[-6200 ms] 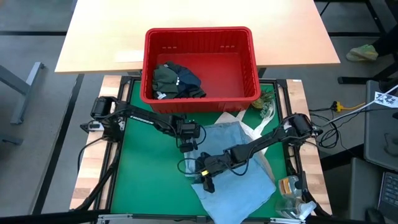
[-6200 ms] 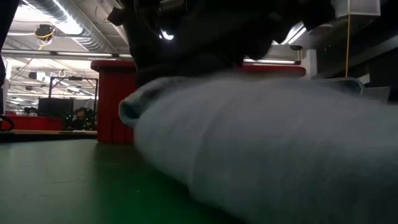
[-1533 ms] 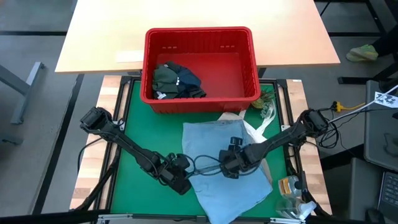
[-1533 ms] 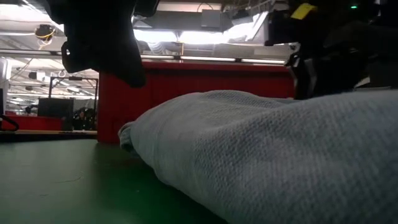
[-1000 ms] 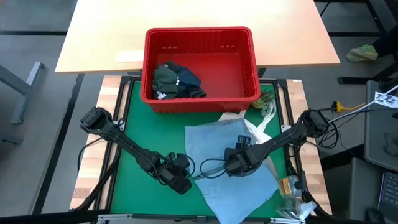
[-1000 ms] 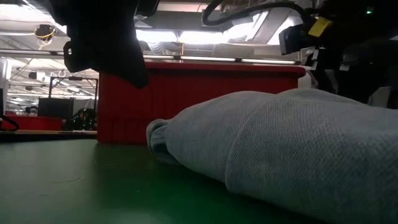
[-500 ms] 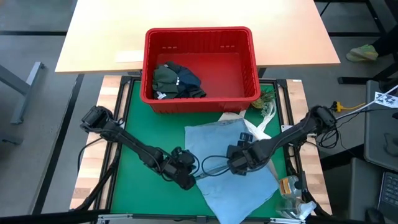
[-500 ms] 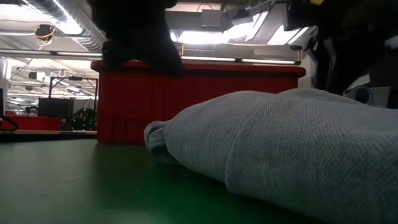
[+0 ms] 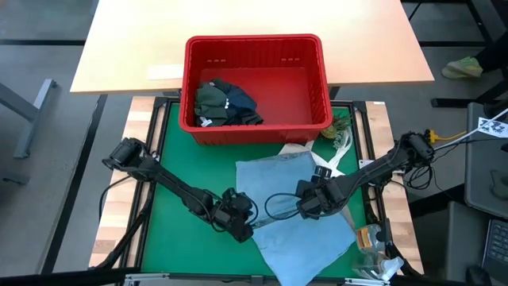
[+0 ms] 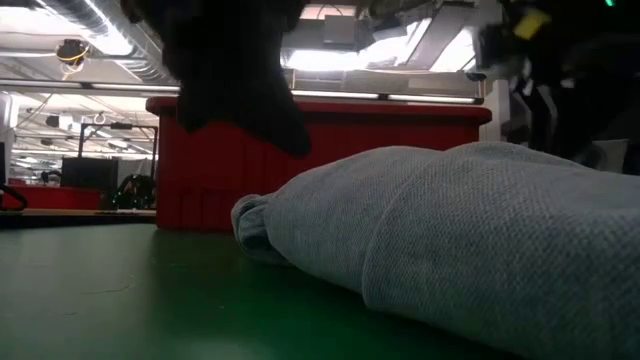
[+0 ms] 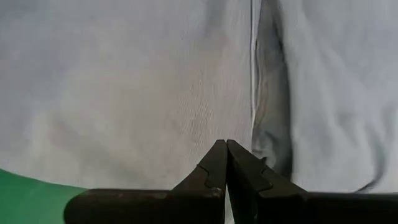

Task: Fold Laundry from Bin
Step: Fold the light blue jeans

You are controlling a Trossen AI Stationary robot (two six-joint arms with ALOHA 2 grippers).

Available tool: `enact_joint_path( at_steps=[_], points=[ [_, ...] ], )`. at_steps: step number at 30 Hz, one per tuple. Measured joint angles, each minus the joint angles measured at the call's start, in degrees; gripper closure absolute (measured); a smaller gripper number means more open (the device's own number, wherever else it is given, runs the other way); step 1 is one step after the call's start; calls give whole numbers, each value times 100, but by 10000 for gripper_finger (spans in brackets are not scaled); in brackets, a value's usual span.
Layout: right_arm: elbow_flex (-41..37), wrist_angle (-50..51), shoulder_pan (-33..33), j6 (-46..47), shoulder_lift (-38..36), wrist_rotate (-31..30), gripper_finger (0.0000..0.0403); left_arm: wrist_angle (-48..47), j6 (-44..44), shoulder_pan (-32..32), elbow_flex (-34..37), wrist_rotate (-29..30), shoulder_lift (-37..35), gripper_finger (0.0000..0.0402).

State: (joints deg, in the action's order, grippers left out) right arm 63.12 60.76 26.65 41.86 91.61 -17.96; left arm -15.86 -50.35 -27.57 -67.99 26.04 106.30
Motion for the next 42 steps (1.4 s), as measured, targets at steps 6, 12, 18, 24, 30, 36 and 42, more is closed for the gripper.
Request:
enact_joint_path(
  at_steps=[6,12,18,24,30,36,42],
  points=[
    [-589,-340,0,314,0,268,210,182,-9,-20,0,-161,605,402],
    [-846,-577,0,318,-4,283,210,267,-8,-22,-22,-323,927,401],
    [-629,-354,-7,234,-5,309,210,101,179,-15,1,-468,688,402],
    [233,263,-5,-319,-2,-46,210,-90,300,-11,7,-488,-26,402],
    [876,743,-113,-749,-2,-1392,210,-497,785,179,6,72,-588,402],
    [823,630,-881,-1199,-4,-1492,210,-691,1315,645,4,423,-691,402],
    [386,500,-1783,-1258,-2,-1412,210,-802,1357,1283,2,470,-514,402]
  ],
)
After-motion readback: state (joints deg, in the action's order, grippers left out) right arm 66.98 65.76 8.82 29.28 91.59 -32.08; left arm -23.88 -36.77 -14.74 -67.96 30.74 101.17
